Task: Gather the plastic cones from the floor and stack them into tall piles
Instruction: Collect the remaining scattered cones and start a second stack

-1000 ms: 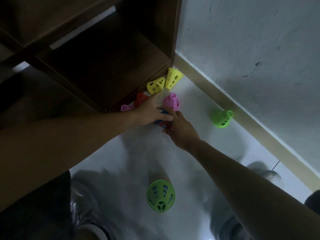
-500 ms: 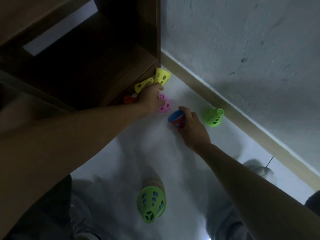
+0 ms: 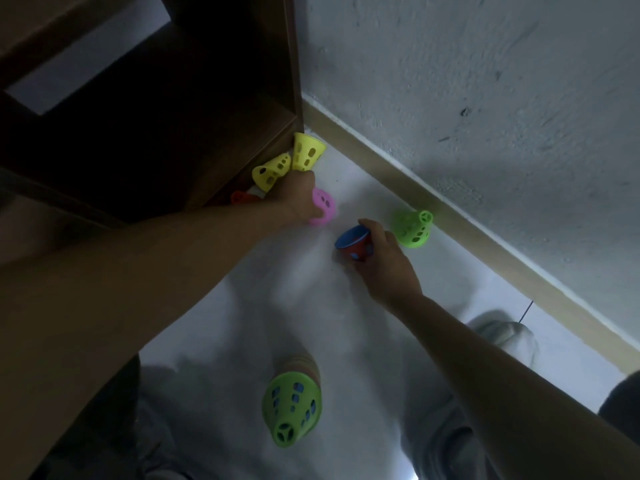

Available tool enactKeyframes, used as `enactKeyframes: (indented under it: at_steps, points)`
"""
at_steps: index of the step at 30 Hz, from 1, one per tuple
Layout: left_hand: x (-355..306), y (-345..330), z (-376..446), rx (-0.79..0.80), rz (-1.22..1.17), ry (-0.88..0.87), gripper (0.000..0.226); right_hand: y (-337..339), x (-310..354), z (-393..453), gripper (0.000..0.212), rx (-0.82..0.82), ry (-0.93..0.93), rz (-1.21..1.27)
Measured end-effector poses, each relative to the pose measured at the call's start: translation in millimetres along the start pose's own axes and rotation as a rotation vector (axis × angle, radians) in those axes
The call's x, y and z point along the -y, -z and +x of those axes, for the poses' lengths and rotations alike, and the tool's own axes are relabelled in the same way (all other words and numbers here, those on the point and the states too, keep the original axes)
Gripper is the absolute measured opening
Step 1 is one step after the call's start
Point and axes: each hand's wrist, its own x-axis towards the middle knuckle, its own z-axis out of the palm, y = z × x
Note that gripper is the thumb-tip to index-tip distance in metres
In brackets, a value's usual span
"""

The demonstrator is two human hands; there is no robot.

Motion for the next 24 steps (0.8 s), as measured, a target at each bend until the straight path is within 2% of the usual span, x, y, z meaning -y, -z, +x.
enactKeyframes:
  at_steps: [3, 5, 9, 13, 17, 19, 21, 24]
  points:
    - [-1.9, 5.0, 2.3, -0.043, -0.29, 0.081, 0.069, 4.6, 1.5, -1.9, 0.062, -0.023, -0.009, 0.015]
    - [-7.4, 9.2, 1.0, -0.032, -0.471, 0.104, 0.069, 6.3, 3.3, -2.5, 0.063, -0.047, -0.001, 0.041]
    - [-23.1, 19.6, -13.7, 0.095, -0.807, 0.068, 0.032, 12.0, 9.6, -2.9, 0.068, -0.08, 0.023, 0.064]
    - [-35.2, 27.9, -34.6, 0.199, -0.947, 0.042, 0.027, 17.9, 17.0, -3.4, 0.063, -0.104, 0.073, 0.078]
    - [-33.0, 30.9, -45.8, 0.338, -1.042, 0.043, 0.074, 21.8, 20.9, -6.5, 0.063, -0.099, 0.067, 0.101]
    - [-28.4, 33.6, -48.7, 0.421, -1.017, 0.006, 0.082, 22.8, 22.4, -8.3, 0.063, -0.092, 0.073, 0.096]
    - [-26.2, 37.8, -53.4, 0.489, -0.961, -0.016, 0.079, 23.7, 23.8, -10.3, 0.066, -0.078, 0.092, 0.079]
    - [-20.8, 43.2, -57.6, 0.573, -0.887, -0.014, 0.06, 23.4, 25.8, -14.1, 0.071, -0.052, 0.137, 0.044]
